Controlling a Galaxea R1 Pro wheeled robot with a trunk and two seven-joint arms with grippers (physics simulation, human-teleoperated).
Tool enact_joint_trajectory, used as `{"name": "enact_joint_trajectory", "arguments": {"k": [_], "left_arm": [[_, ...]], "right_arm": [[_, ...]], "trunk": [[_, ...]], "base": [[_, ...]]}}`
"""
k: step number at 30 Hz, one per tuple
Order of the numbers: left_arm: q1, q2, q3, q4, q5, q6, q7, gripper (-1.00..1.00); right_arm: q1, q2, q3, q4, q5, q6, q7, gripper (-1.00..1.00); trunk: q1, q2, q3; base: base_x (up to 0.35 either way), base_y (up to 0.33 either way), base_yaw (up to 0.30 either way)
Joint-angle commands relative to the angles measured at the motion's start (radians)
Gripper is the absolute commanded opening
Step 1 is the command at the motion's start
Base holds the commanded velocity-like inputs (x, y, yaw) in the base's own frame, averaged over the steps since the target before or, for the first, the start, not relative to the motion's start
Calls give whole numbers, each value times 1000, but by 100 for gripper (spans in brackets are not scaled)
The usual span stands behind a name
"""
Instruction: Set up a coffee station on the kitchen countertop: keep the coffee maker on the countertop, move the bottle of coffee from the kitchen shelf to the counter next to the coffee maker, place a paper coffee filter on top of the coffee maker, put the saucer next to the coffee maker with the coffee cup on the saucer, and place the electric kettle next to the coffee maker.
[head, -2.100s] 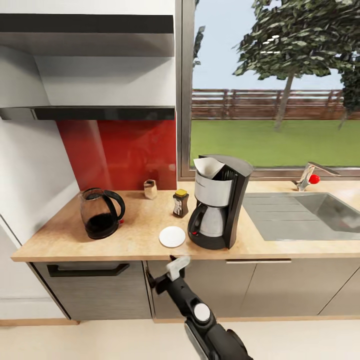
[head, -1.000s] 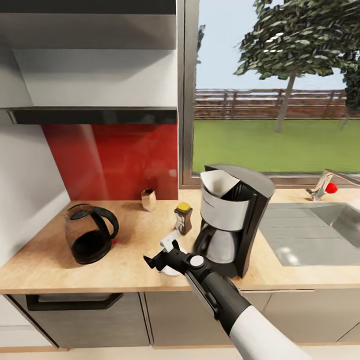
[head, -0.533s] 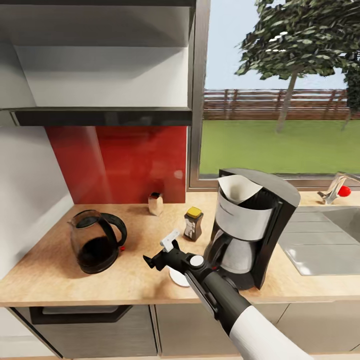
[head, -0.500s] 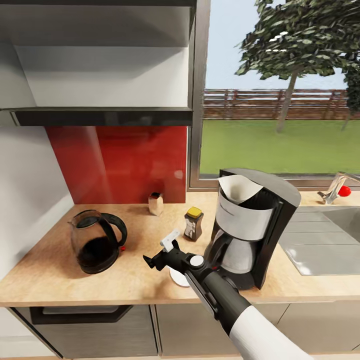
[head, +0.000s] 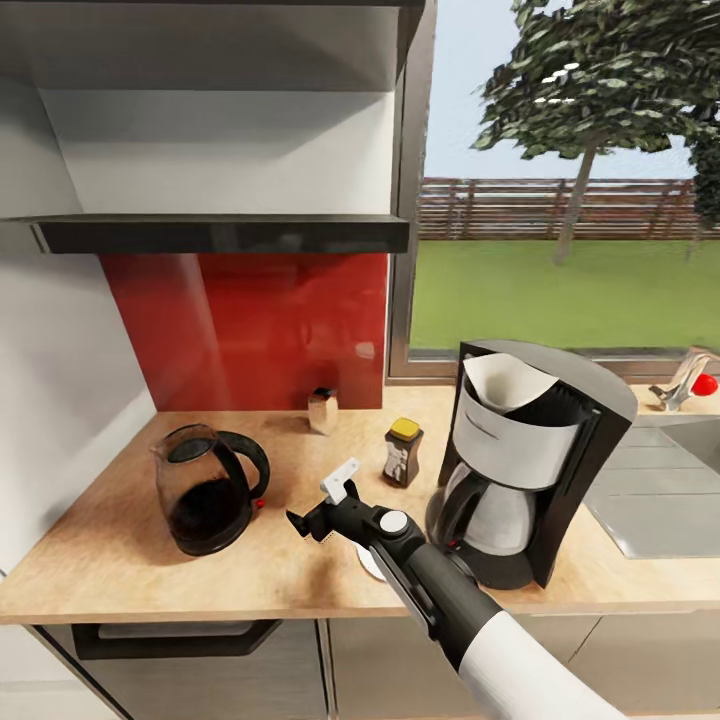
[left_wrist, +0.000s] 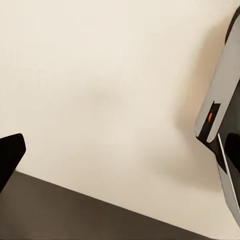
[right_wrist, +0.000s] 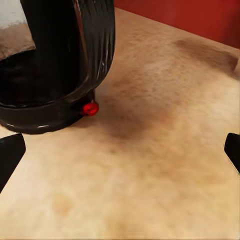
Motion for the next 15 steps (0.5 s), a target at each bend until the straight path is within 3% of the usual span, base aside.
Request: {"name": "enact_joint_trajectory", "arguments": {"k": [1,9,15], "left_arm": [[-1,-1,8,-1,-10,4,1,100],[0,-5,9,30,-10,6,1,100],[33,-4,8,47,-11,7,1,100]], "right_arm": [[-1,0,0,-1,-7,7,1,100],[-1,0,0,-1,-7,5,1,100],[-1,0,0,-2,-7,5,1,100]], "trunk": [[1,-2,-2],[1,-2,-2],[1,-2,-2]], "base": [[220,193,0],[55,48,0],[94,112,0]]}}
